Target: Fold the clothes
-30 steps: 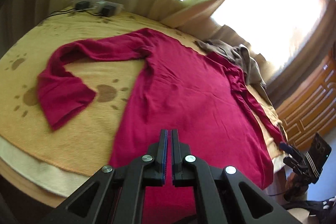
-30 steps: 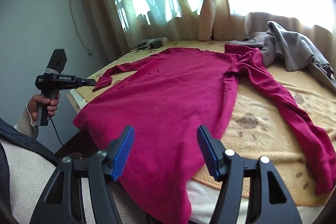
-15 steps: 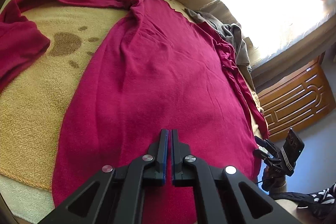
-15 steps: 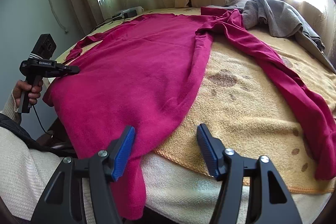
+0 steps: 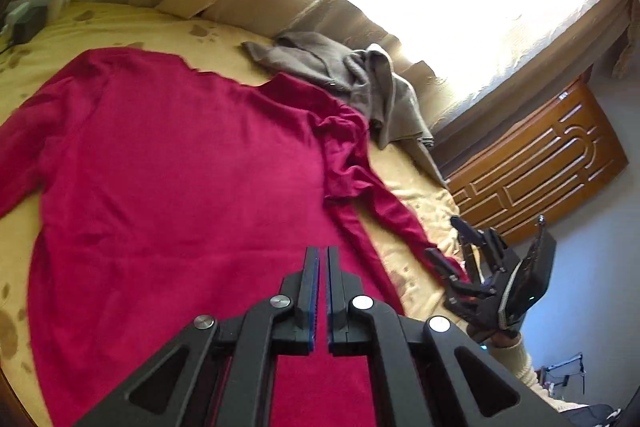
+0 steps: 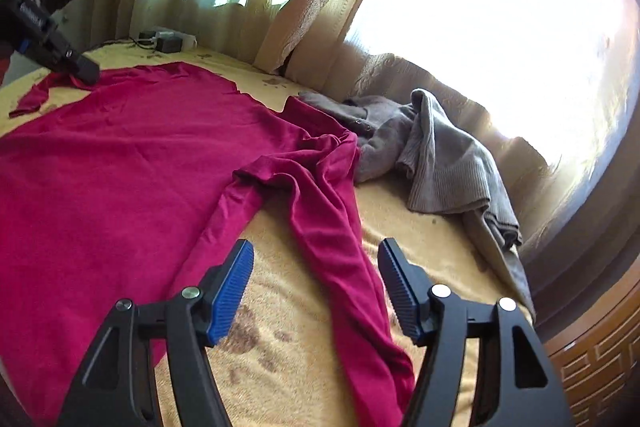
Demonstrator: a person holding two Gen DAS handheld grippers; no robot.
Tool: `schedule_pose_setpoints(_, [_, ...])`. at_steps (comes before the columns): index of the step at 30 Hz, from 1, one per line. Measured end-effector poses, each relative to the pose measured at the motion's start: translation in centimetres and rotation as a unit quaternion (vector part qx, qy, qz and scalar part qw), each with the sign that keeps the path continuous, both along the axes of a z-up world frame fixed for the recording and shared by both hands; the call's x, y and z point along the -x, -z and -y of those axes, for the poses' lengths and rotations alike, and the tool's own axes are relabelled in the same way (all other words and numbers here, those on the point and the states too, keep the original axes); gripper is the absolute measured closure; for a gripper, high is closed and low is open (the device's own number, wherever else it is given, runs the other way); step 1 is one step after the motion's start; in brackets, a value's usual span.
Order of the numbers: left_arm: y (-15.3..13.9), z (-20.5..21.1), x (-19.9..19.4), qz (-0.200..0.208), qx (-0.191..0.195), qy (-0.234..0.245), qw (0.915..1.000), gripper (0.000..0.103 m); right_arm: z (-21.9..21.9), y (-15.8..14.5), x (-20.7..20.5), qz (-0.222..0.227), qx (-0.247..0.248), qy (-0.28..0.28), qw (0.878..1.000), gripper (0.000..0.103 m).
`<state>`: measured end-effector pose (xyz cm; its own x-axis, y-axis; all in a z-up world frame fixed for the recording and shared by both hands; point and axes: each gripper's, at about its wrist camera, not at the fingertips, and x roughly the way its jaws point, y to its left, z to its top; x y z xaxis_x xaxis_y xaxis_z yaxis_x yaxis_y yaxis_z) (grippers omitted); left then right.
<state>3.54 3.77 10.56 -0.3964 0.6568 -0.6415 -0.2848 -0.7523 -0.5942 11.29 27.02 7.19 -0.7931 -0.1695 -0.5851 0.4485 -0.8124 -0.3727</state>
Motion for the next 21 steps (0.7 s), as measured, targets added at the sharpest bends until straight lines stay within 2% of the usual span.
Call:
schedule_pose_setpoints(2, [0.1,-2.4,2.3,-0.009,0.017,0.012,0.9997,0.101,1.4,0.7,2.1,0.001,-0.044,-0.013,0.999,0.032])
schedule_pose_setpoints(5, [2.0,-4.7,5.5,-0.002,0.039,0.015,0.9991,0.101,3.4,2.0,5.1,-0.004,-0.103,-0.011,0.995,0.032])
schedule_pose_setpoints(8, [4.6,-5.6,7.9,0.021,0.042,0.013,0.9988,0.101,4.2,3.2,8.1,0.008,-0.119,-0.003,0.993,0.032])
schedule_pose_setpoints(12, [7.9,-5.6,9.3,0.047,0.052,0.01,0.9975,0.101,4.1,3.9,11.3,0.019,-0.105,0.026,0.994,0.032])
schedule_pose_setpoints(14, [9.1,-5.3,9.7,0.06,0.055,0.009,0.9967,0.101,3.2,3.7,12.7,0.017,-0.089,0.058,0.994,0.032])
schedule_pose_setpoints(19, [10.2,-4.3,9.7,0.069,0.02,0.01,0.9974,0.101,-2.3,2.9,16.4,0.035,-0.019,0.163,0.986,0.032])
schedule_pose_setpoints(21, [10.2,-4.4,9.5,0.059,0.022,0.014,0.9979,0.101,-4.0,3.1,17.5,0.052,0.0,0.182,0.982,0.026])
